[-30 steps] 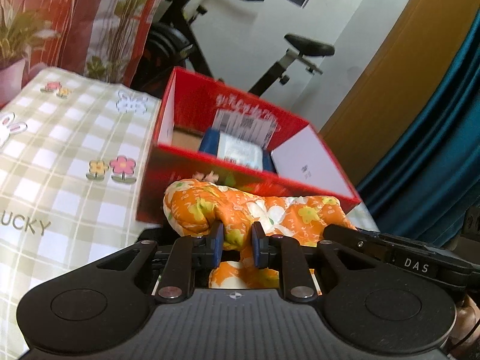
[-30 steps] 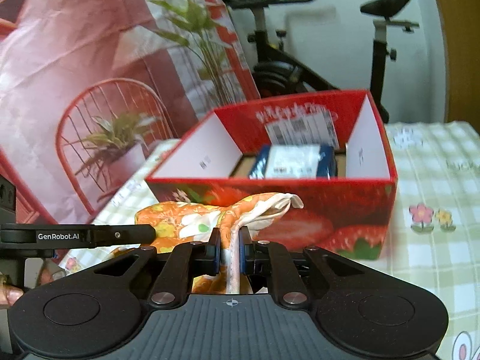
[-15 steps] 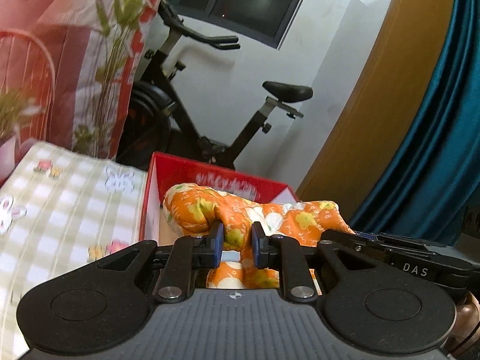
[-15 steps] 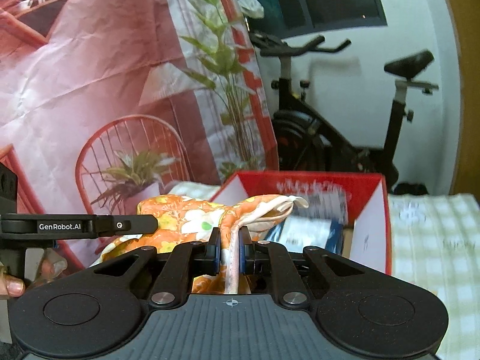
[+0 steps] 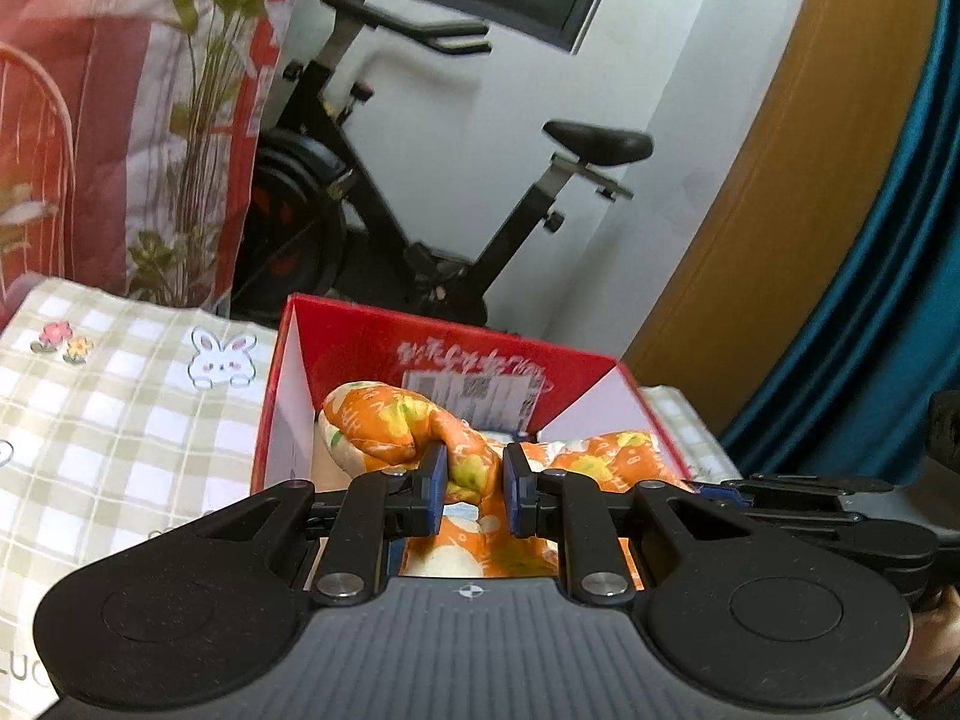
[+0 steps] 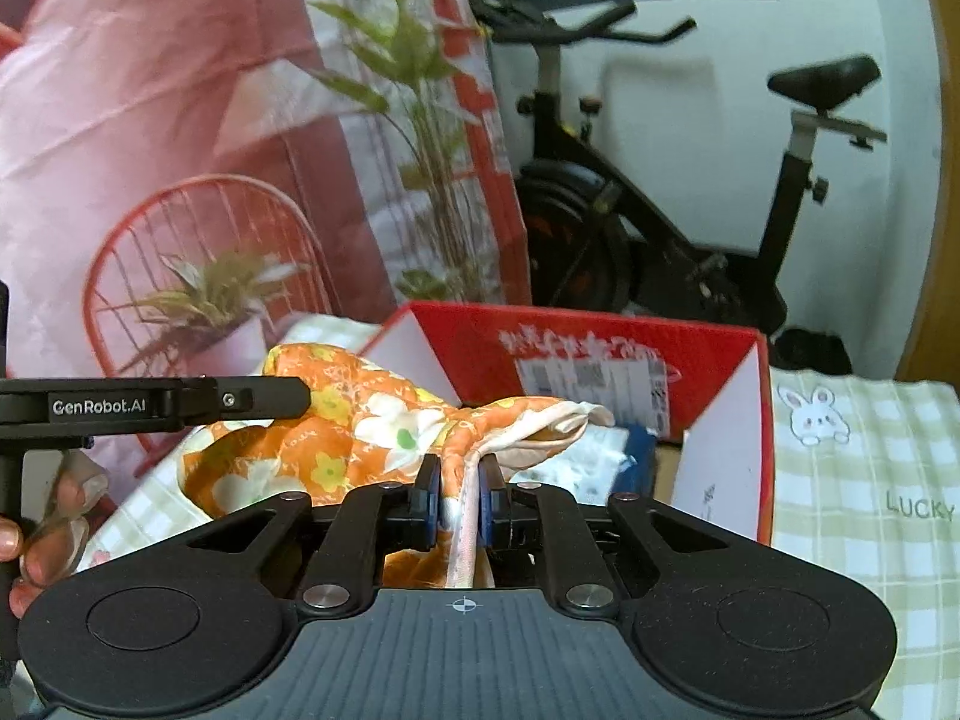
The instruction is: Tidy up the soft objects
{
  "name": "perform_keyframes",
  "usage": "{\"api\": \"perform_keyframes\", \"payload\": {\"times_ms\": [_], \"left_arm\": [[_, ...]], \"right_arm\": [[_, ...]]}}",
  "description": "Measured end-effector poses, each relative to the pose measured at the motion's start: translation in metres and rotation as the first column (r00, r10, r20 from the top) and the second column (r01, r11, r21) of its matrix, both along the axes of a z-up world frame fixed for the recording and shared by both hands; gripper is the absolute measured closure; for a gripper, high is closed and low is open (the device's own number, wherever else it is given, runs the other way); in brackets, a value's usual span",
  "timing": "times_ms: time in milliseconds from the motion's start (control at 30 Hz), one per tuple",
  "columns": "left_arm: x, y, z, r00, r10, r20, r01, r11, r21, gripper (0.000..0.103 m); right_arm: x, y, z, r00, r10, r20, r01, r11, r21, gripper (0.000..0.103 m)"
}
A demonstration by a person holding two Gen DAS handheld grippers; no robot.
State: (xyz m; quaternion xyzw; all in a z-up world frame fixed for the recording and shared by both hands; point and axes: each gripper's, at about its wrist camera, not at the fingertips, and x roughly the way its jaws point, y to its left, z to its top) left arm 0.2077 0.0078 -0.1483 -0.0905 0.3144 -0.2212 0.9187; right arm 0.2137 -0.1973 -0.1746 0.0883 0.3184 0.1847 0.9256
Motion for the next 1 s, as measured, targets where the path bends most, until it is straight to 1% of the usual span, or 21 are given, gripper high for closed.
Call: {"api": "perform_keyframes", "payload": {"times_ms": [200, 333, 367, 500, 567, 600, 633, 667, 700, 800, 1000], "left_arm": [[0.030, -0.006, -0.018, 0.998, 0.006, -0.057, -0.004, 0.999, 0.039, 0.083], [0.042, -0.010, -0.022, 0.998, 0.015, -0.059, -0.012, 0.998, 0.058, 0.083], [0.045, -0.011, -0.023, 0.998, 0.018, -0.054, -0.014, 0.998, 0.069, 0.082], [0.050, -0.017, -0.027, 0.998, 0.037, -0.043, -0.031, 0.991, 0.128, 0.081], [0.050, -0.017, -0.027, 0.999, 0.040, -0.031, -0.034, 0.986, 0.161, 0.079], [0.049, -0.017, -0.027, 0.999, 0.039, -0.020, -0.034, 0.983, 0.178, 0.075], [0.047, -0.017, -0.026, 0.999, 0.038, -0.011, -0.035, 0.981, 0.192, 0.066], [0.046, -0.016, -0.025, 0.999, 0.041, -0.002, -0.040, 0.978, 0.205, 0.060], [0.045, -0.014, -0.023, 0.999, 0.045, 0.006, -0.045, 0.977, 0.208, 0.055], [0.042, -0.011, -0.019, 0.999, 0.034, 0.005, -0.034, 0.981, 0.190, 0.055], [0.029, -0.010, -0.014, 1.000, 0.022, 0.003, -0.022, 0.981, 0.190, 0.055]], "right_arm": [[0.027, -0.006, -0.022, 0.996, -0.023, -0.092, 0.024, 1.000, 0.007, 0.090], [0.039, -0.006, -0.029, 0.994, -0.043, -0.100, 0.042, 0.999, -0.007, 0.086], [0.041, -0.005, -0.031, 0.994, -0.048, -0.099, 0.046, 0.999, -0.015, 0.081], [0.051, -0.007, -0.039, 0.988, -0.089, -0.125, 0.083, 0.995, -0.049, 0.068], [0.052, -0.012, -0.041, 0.985, -0.108, -0.132, 0.103, 0.994, -0.041, 0.053], [0.051, -0.014, -0.042, 0.984, -0.119, -0.134, 0.114, 0.993, -0.041, 0.050], [0.051, -0.016, -0.043, 0.983, -0.125, -0.136, 0.120, 0.992, -0.045, 0.043], [0.050, -0.018, -0.044, 0.981, -0.134, -0.137, 0.128, 0.990, -0.050, 0.041], [0.049, -0.021, -0.044, 0.980, -0.146, -0.138, 0.140, 0.989, -0.054, 0.040], [0.044, -0.028, -0.044, 0.978, -0.158, -0.138, 0.153, 0.987, -0.047, 0.040], [0.028, -0.031, -0.040, 0.982, -0.144, -0.122, 0.140, 0.989, -0.042, 0.041]]}}
